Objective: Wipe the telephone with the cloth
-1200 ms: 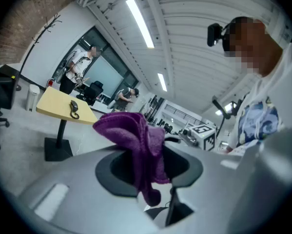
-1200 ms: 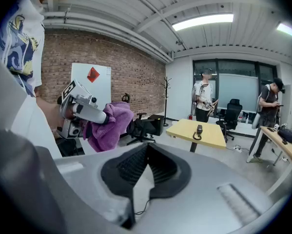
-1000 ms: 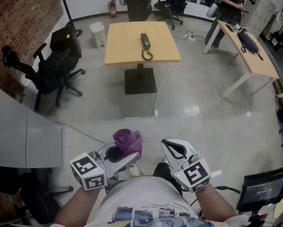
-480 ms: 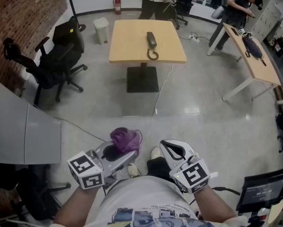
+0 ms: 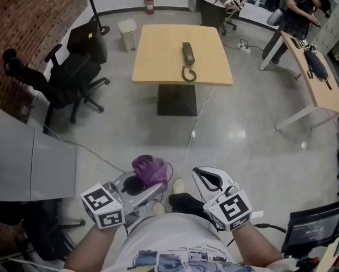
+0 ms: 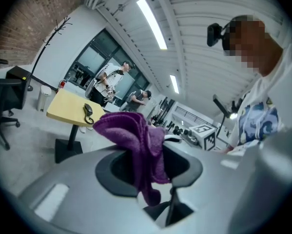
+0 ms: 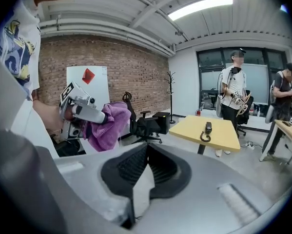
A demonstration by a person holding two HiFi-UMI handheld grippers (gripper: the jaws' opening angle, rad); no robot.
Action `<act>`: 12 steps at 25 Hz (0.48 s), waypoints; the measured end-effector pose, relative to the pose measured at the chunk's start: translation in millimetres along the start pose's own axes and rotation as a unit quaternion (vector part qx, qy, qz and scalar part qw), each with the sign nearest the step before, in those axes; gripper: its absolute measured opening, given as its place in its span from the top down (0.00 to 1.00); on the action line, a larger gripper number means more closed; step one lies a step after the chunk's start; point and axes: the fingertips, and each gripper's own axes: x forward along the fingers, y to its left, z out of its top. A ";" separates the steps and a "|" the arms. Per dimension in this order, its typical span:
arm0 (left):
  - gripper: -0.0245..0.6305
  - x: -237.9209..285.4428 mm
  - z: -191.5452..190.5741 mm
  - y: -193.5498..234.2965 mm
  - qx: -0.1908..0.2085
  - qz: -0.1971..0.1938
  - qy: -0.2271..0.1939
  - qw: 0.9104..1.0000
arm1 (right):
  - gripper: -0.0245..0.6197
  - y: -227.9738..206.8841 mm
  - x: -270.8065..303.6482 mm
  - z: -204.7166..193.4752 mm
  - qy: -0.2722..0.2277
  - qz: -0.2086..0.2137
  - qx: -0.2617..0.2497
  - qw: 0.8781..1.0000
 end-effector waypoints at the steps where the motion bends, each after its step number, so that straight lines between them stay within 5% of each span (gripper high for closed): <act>1: 0.74 5.6 5.9 6.0 -0.001 0.004 -0.001 1.000 | 0.96 -8.4 5.0 2.4 0.000 0.002 -0.001 1.000; 12: 0.74 64.0 61.2 43.4 0.002 0.035 -0.008 0.999 | 0.90 -93.3 38.9 26.3 -0.003 0.011 -0.008 1.000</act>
